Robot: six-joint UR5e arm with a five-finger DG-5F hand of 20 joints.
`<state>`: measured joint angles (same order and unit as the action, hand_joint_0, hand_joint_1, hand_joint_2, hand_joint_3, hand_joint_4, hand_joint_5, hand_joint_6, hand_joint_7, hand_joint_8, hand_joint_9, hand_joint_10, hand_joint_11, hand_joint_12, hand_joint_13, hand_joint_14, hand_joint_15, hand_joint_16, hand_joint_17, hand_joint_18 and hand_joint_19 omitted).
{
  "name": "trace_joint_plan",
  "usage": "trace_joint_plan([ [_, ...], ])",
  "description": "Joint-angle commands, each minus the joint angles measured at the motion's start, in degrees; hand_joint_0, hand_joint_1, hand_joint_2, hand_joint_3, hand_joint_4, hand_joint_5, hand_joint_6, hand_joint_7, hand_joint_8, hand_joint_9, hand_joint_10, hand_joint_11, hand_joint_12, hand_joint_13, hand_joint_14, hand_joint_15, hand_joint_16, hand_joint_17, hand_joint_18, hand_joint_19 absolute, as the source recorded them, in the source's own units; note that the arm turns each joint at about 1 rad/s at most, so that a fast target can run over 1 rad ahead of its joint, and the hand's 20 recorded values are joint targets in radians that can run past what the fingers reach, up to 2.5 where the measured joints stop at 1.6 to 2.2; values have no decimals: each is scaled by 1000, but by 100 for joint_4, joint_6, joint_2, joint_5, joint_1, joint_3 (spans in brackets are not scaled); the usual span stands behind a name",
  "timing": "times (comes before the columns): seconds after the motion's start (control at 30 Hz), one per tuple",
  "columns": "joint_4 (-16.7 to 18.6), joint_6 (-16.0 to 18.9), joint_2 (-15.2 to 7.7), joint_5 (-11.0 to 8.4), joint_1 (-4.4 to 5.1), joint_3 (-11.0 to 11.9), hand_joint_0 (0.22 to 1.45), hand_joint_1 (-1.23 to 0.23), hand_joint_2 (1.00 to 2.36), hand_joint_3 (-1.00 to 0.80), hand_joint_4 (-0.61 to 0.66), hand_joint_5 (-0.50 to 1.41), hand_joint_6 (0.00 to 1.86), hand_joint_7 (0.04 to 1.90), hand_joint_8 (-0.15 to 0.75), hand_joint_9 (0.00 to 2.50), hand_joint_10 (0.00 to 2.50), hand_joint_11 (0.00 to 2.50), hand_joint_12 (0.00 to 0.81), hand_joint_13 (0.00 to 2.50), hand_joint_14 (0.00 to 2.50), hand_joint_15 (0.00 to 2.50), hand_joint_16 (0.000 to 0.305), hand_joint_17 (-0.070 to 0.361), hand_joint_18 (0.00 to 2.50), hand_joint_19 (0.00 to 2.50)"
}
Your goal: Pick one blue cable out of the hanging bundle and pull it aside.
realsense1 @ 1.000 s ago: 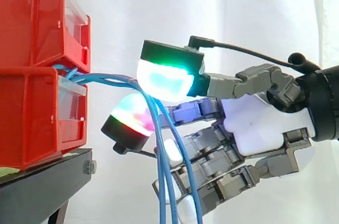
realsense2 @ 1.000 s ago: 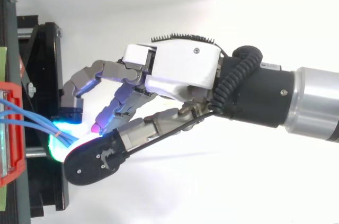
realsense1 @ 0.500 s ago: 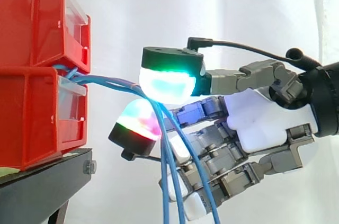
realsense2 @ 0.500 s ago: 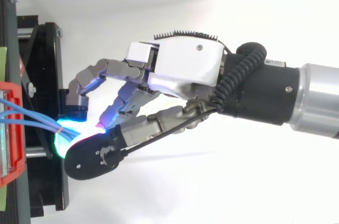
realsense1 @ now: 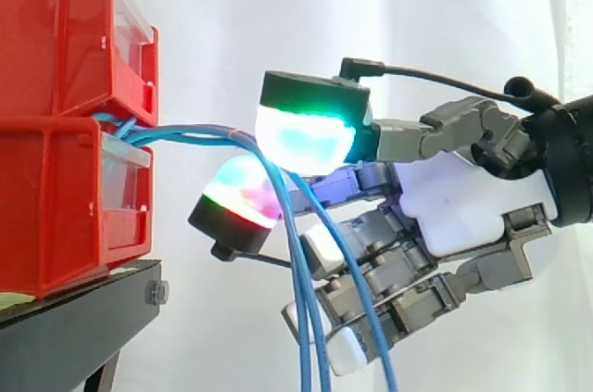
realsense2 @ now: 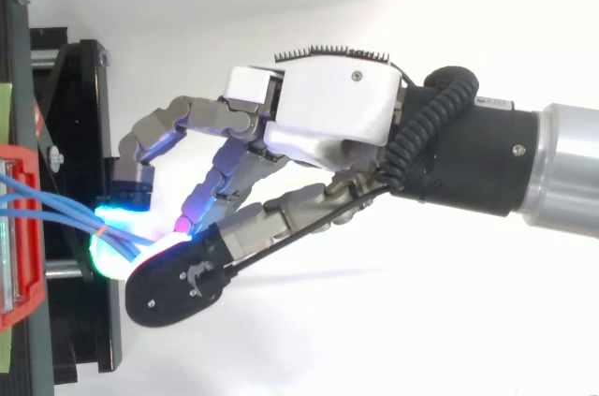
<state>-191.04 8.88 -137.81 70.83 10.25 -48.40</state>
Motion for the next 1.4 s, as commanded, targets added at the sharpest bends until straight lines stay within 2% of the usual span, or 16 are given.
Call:
trace_joint_plan([
  [0.0,-91,8,0,18,-14,6,567,-632,1003,-468,-121,-59,824,836,208,1164,24,615,269,888,23,518,40,90,722,471],
  [0.03,-91,8,0,18,-14,6,568,-618,1003,-460,-120,-58,825,795,208,1166,24,604,268,888,21,521,40,91,719,471],
  [0.07,-91,-9,0,9,-14,6,574,-548,1007,-424,-98,-49,783,847,216,1167,22,609,270,881,23,521,41,92,711,486],
  [0.13,-91,-18,0,9,-14,6,579,-505,1009,-395,-61,-46,721,948,220,1141,23,587,281,870,22,521,42,94,693,490],
  [0.17,-82,-27,0,18,-14,-2,583,-484,1012,-364,7,-47,643,1091,228,1081,24,554,285,825,22,504,43,97,674,494],
  [0.23,-82,-36,0,18,-14,-2,587,-483,1013,-338,30,-46,592,1183,232,1046,22,552,291,810,20,500,44,98,663,495],
  [0.4,-56,-27,0,9,-14,-82,590,-567,1017,-240,56,-56,561,1239,238,1001,21,568,297,784,20,492,44,100,650,492],
  [0.47,-21,-27,-9,9,-14,-108,590,-589,1018,-221,30,-70,592,1180,233,979,23,586,299,773,20,490,45,101,650,489],
  [0.5,15,-27,0,18,-14,-108,591,-638,1018,-195,45,-108,691,994,234,954,22,617,301,762,20,488,45,102,650,487],
  [0.6,15,-27,-9,18,-14,-90,595,-721,1018,-142,79,-174,843,805,240,908,21,656,313,754,20,489,48,108,658,459],
  [0.67,15,-27,0,18,-14,-73,603,-741,1018,-134,84,-186,875,804,244,884,24,688,315,745,20,494,49,110,658,458],
  [0.7,15,-27,0,18,-14,-73,607,-744,1017,-148,94,-191,918,744,239,892,24,720,316,743,20,491,48,109,655,462],
  [0.83,15,-27,0,18,-14,-73,579,-702,1017,-249,58,-163,928,791,241,1006,23,755,304,755,22,498,46,104,649,479],
  [0.9,6,-27,0,18,-14,-73,565,-596,1013,-340,57,-138,902,809,243,1039,25,717,305,782,20,496,46,104,675,493],
  [1.1,-3,-27,0,18,-14,-73,566,-468,1010,-388,49,-114,867,857,247,1062,23,680,307,801,23,504,46,103,682,511],
  [1.37,-3,17,0,9,-23,-73,560,-465,1008,-409,55,-106,859,882,255,1085,26,676,308,820,20,505,46,103,700,509],
])
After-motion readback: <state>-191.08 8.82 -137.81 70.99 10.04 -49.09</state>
